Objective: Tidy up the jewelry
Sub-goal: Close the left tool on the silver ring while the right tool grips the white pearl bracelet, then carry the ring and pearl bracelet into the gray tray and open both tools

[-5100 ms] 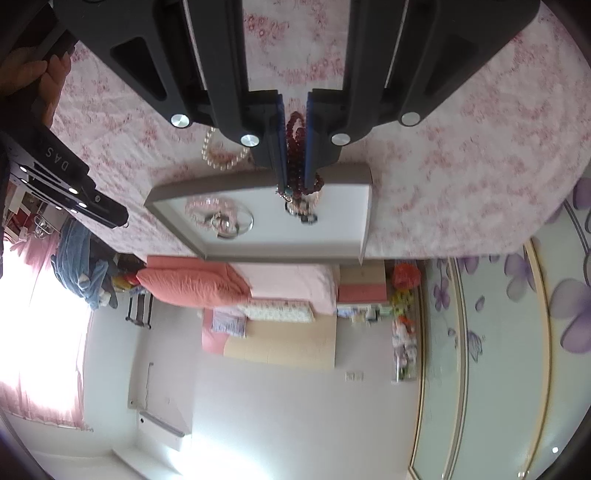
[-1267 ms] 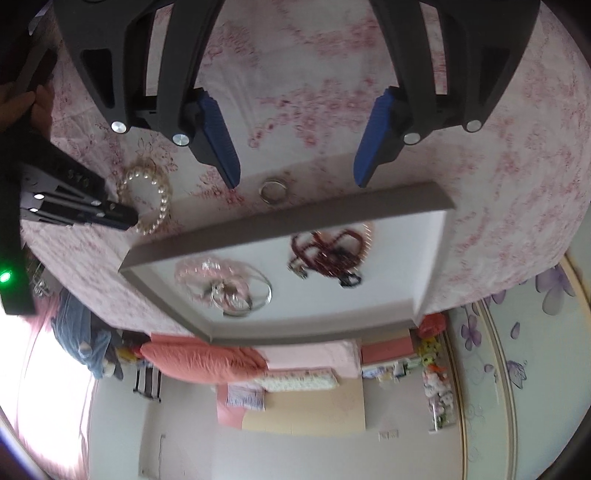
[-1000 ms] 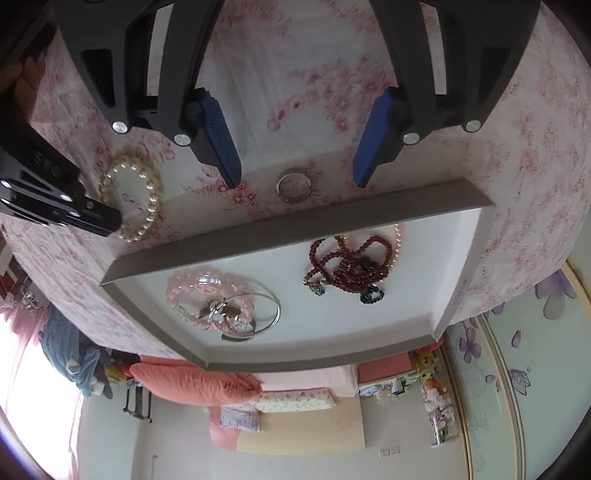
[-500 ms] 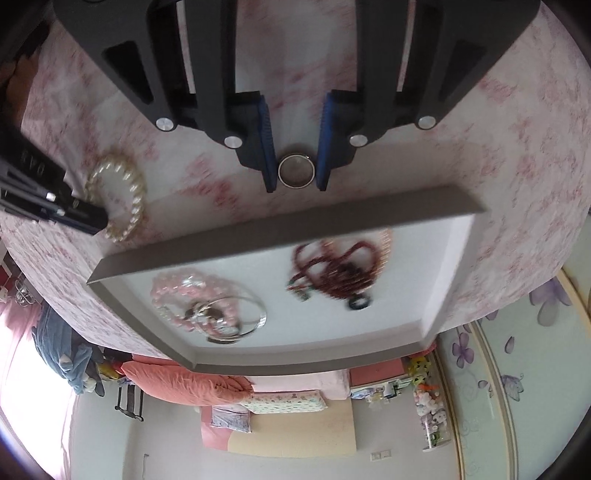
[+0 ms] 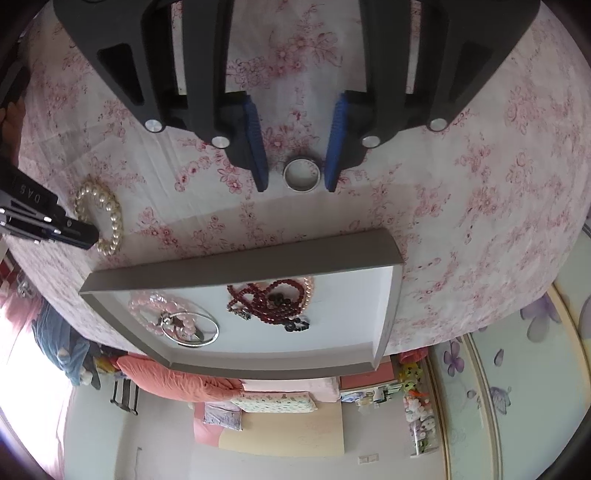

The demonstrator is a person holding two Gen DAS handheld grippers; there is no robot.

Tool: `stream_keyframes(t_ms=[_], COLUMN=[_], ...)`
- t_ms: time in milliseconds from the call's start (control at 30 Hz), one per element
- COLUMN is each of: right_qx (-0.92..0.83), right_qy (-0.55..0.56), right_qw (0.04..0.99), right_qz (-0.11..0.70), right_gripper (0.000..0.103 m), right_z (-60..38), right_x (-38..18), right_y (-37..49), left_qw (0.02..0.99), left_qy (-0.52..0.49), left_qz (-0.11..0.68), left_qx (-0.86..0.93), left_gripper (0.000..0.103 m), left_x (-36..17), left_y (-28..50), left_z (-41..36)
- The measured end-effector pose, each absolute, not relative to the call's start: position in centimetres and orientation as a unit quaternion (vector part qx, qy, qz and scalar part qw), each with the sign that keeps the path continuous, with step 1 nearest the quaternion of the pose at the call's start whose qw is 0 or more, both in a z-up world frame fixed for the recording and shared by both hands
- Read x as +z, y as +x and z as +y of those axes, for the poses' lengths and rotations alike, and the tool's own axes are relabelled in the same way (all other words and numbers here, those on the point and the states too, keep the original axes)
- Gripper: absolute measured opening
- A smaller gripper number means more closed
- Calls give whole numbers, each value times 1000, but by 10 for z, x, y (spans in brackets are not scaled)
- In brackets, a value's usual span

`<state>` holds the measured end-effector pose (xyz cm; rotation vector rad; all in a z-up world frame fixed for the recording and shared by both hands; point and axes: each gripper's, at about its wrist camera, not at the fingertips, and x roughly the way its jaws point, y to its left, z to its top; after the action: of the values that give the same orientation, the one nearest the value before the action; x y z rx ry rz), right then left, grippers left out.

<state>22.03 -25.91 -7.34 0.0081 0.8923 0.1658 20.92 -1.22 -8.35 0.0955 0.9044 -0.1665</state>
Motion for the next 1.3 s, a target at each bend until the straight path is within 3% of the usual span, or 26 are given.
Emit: stream_keyframes(t_ms=[267, 367, 700, 1300], right_qx=[81, 81, 117, 145], right_qy=[5, 6, 54, 62], right_qw=[899, 899, 919, 946], right_qz=[431, 431, 374, 283], right_gripper=[11, 11, 10, 10], right_z=[-260, -260, -263, -239], right_x=[-74, -74, -45, -4], right_y=[221, 221, 201, 164], left_qw=[895, 896, 901, 955], left_qy=[47, 47, 28, 34], left_qz=[437, 435, 428, 293], left_qx=[-80, -77, -71, -41], left_gripper=[33, 22, 22, 22], left_x=[-84, -84, -80, -28], left_y=[209, 209, 199, 155], left_z=[-13, -13, -1, -8])
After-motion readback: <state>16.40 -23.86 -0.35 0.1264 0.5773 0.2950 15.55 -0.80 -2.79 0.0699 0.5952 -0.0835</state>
